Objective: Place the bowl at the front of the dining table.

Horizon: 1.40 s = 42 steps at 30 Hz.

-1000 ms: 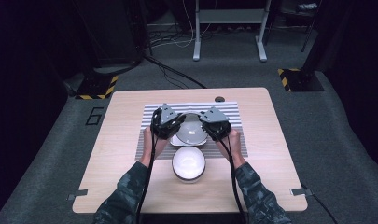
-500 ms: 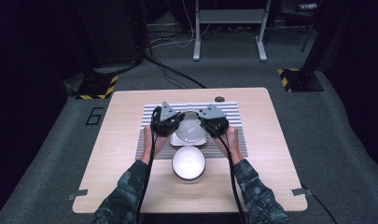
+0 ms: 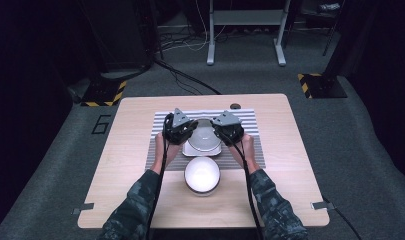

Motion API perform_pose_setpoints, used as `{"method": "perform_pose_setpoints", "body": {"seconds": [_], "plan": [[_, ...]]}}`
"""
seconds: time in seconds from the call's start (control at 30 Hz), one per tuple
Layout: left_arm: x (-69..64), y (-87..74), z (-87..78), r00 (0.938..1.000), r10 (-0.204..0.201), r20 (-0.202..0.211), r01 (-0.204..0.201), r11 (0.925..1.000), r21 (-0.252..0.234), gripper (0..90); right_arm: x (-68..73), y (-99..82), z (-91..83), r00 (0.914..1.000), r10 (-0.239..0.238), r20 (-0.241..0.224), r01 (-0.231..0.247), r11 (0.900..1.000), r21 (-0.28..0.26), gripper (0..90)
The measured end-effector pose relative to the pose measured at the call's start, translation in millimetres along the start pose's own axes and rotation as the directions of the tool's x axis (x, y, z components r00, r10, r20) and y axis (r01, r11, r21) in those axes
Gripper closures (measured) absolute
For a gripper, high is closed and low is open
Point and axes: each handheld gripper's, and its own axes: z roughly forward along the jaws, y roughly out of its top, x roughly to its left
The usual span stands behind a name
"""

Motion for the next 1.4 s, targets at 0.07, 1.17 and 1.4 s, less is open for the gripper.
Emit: {"method": "perform_pose_setpoints", "body": {"seconds": [0.07, 1.17, 1.4], "plan": [[0.4, -0.5, 0.9, 1.0, -0.006, 0.002, 0.006, 1.0, 0.002, 80.9, -0.1, -0.4, 0.8, 1.0, 0.002, -0.001, -0.002, 1.0, 0.001, 81.7], [24.1, -29.9, 38.5, 0.9932, -0.112, 0.032, 0.108, 0.9882, 0.108, 81.0, -5.5, -21.9, 49.7, 0.9952, 0.068, -0.069, -0.06, 0.9921, 0.11, 81.7], [29.1, -38.0, 47.5, 0.9883, -0.147, 0.042, 0.139, 0.9791, 0.148, 80.9, -6.1, -28.9, 62.5, 0.9901, 0.107, -0.091, -0.093, 0.9845, 0.149, 81.6]]}}
